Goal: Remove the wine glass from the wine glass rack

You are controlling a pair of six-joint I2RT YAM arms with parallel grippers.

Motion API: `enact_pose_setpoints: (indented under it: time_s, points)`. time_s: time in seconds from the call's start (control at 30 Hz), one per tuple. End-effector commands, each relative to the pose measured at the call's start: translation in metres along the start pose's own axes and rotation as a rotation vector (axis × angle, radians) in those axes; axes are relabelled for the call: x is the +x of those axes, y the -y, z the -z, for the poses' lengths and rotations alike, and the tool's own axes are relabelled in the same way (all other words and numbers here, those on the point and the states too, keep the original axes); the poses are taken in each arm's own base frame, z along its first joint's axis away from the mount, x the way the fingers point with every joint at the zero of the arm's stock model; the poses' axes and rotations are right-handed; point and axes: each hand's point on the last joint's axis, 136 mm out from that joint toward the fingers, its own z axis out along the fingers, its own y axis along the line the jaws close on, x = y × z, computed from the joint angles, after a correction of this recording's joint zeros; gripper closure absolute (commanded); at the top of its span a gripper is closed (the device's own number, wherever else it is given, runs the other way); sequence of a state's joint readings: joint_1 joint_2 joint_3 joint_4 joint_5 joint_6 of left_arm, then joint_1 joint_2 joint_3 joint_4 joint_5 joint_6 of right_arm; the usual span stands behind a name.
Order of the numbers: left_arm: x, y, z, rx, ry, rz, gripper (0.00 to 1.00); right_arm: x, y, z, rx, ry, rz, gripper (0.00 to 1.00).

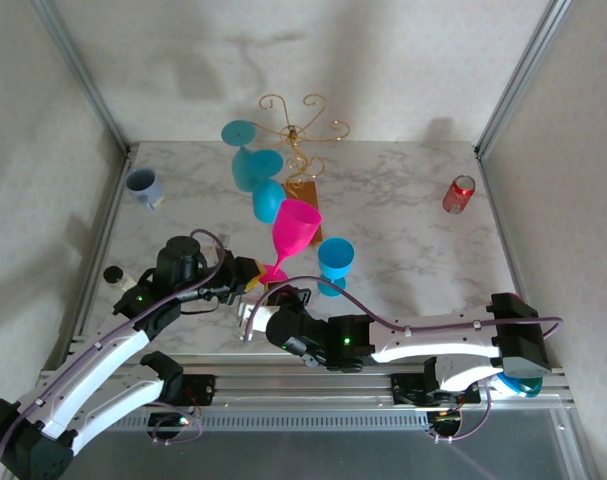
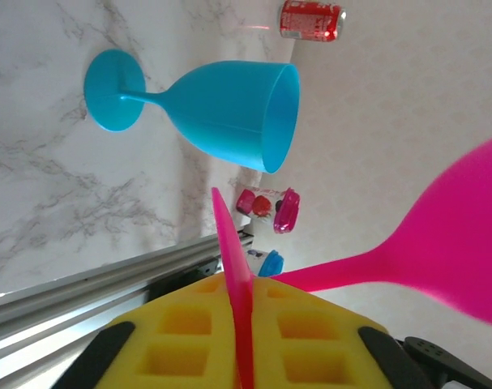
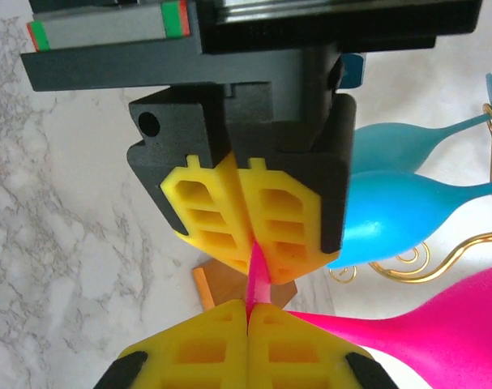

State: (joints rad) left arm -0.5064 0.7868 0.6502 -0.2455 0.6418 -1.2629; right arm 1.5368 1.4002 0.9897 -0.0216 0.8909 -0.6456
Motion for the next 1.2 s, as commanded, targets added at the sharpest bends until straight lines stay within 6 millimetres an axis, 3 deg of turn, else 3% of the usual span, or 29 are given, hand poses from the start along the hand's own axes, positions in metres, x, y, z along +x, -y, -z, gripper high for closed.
enact_pose_setpoints:
  time_s: [0.0, 0.23, 0.4, 0.5, 0.93, 1.17]
  points:
    - [0.004, -0.004, -0.001, 0.014, -0.024, -0.016, 1.0, -0.005, 0.005, 0.004, 0.006, 0.024, -0.052, 1.0]
    - [0.005, -0.008, -0.002, 0.023, -0.023, -0.002, 1.0, -0.006, 0.013, 0.008, 0.005, 0.033, -0.088, 1.0]
    - [0.004, -0.014, -0.002, 0.028, -0.012, 0.006, 1.0, -0.006, 0.019, 0.013, -0.002, 0.037, -0.124, 0.72]
    - [0.003, -0.019, -0.003, 0.027, -0.001, 0.011, 1.0, -0.006, 0.025, 0.018, -0.012, 0.04, -0.161, 0.64]
    - [-0.006, -0.043, -0.007, 0.038, 0.045, 0.031, 1.0, -0.014, 0.055, 0.056, -0.127, 0.069, -0.341, 0.58]
    - [-0.013, -0.045, -0.006, 0.048, 0.087, -0.02, 1.0, -0.027, 0.092, 0.084, -0.269, 0.106, -0.581, 0.54]
